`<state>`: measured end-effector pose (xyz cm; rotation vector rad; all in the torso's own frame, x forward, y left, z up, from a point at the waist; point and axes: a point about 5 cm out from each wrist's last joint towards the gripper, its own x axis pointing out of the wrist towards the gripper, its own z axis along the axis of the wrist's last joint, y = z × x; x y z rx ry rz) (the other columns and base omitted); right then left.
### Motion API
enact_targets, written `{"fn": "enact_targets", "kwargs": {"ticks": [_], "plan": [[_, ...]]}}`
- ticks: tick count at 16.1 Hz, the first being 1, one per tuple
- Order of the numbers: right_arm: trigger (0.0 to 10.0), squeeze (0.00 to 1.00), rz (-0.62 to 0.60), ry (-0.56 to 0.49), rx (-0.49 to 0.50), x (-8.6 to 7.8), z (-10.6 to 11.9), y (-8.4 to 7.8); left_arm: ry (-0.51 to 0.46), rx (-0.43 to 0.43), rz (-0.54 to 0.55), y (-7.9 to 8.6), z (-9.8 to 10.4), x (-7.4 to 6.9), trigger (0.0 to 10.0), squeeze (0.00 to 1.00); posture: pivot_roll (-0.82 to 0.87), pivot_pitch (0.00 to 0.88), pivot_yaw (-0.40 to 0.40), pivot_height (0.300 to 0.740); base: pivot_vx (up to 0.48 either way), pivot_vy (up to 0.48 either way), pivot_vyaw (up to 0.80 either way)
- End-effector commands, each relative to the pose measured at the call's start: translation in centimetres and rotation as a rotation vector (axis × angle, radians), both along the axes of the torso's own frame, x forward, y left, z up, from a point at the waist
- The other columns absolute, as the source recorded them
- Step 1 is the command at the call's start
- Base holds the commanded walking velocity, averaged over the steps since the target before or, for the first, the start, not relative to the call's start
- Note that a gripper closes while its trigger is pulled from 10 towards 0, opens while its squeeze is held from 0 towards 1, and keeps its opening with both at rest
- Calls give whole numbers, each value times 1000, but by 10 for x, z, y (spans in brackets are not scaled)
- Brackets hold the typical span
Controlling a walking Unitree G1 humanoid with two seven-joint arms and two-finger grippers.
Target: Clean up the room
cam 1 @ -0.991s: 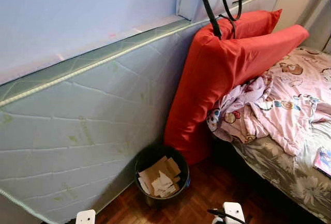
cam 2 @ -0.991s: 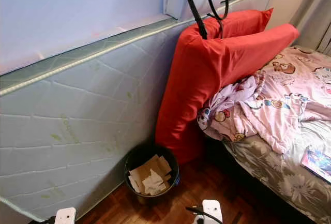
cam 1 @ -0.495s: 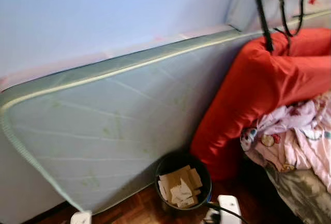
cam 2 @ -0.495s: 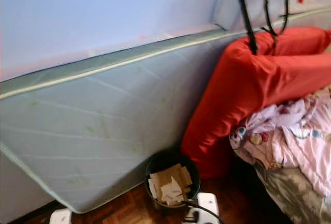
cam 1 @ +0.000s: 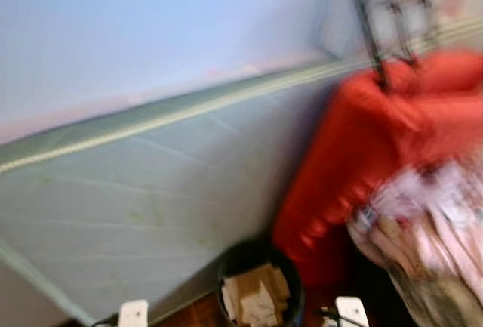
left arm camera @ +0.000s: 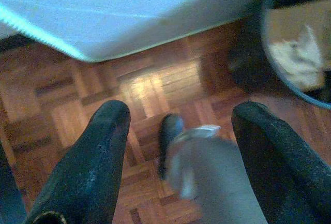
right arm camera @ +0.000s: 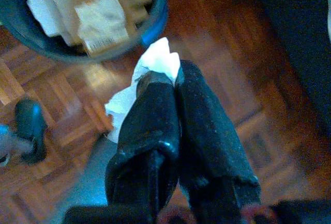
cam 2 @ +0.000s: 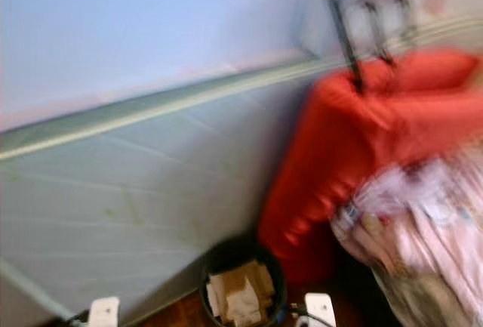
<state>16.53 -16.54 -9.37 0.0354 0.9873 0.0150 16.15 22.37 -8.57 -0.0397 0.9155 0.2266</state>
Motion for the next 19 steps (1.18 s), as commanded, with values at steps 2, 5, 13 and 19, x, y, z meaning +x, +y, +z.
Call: {"fn": "enact_targets", "kwargs": {"ticks": [2, 5, 13, 19], "plan": [[10000, 0, 22, -36, 29, 9, 4, 11, 37, 10, 2, 4, -3, -9, 10000, 0, 105, 0, -98, 726, 0, 0, 0], [10000, 0, 48, -42, 27, 8, 3, 14, 34, 6, 3, 4, -3, -9, 10000, 0, 105, 0, -97, 726, 0, 0, 267], [10000, 0, 44, -52, 37, 10, 4, 14, 34, 8, 0, 4, -3, -9, 10000, 0, 104, 0, -96, 726, 0, 0, 780], [10000, 0, -12, -61, 33, 12, 6, 10, 36, 0, -5, 3, -3, -9, 10000, 0, 103, 0, -98, 726, 0, 0, 0]]}}
